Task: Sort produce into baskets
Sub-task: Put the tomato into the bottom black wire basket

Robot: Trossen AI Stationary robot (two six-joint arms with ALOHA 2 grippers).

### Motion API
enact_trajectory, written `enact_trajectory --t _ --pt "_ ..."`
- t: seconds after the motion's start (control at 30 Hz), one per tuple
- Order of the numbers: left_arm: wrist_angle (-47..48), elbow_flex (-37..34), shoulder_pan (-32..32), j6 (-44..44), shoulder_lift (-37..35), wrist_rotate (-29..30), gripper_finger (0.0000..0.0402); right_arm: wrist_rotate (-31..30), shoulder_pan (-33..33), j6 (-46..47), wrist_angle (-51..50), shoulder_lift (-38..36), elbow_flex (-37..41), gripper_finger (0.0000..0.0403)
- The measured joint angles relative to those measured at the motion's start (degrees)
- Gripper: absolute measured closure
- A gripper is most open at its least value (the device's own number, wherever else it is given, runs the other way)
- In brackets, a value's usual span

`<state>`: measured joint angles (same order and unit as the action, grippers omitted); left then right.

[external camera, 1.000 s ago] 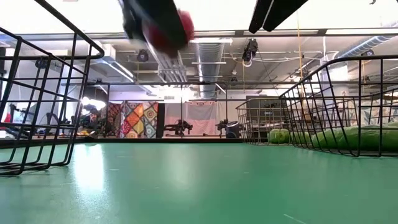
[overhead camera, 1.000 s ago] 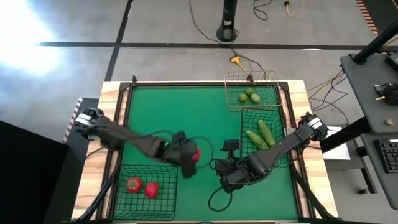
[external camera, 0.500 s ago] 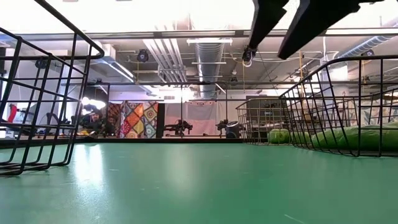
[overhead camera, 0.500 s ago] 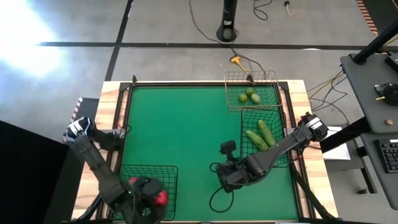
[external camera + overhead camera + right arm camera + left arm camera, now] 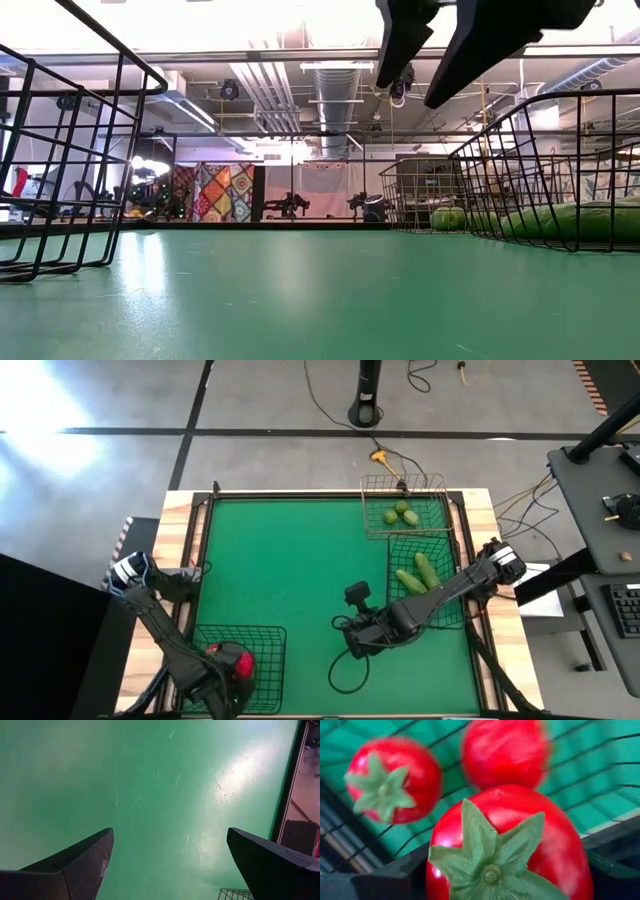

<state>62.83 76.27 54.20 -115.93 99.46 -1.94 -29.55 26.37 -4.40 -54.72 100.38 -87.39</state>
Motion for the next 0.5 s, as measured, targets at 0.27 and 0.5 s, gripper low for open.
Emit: enact_trajectory --t 0.27,0.5 --pt "-14.0 -11.6 0.1 -7.5 -0.1 -9.7 0.0091 0.0 -2.0 -2.5 0.5 0.0 1.6 0.0021" --pt "-16.6 -15.0 -0.8 -6.5 -0.2 -17.9 0.0070 0.0 -3.6 -6.9 1.3 0.0 2.1 0.0021"
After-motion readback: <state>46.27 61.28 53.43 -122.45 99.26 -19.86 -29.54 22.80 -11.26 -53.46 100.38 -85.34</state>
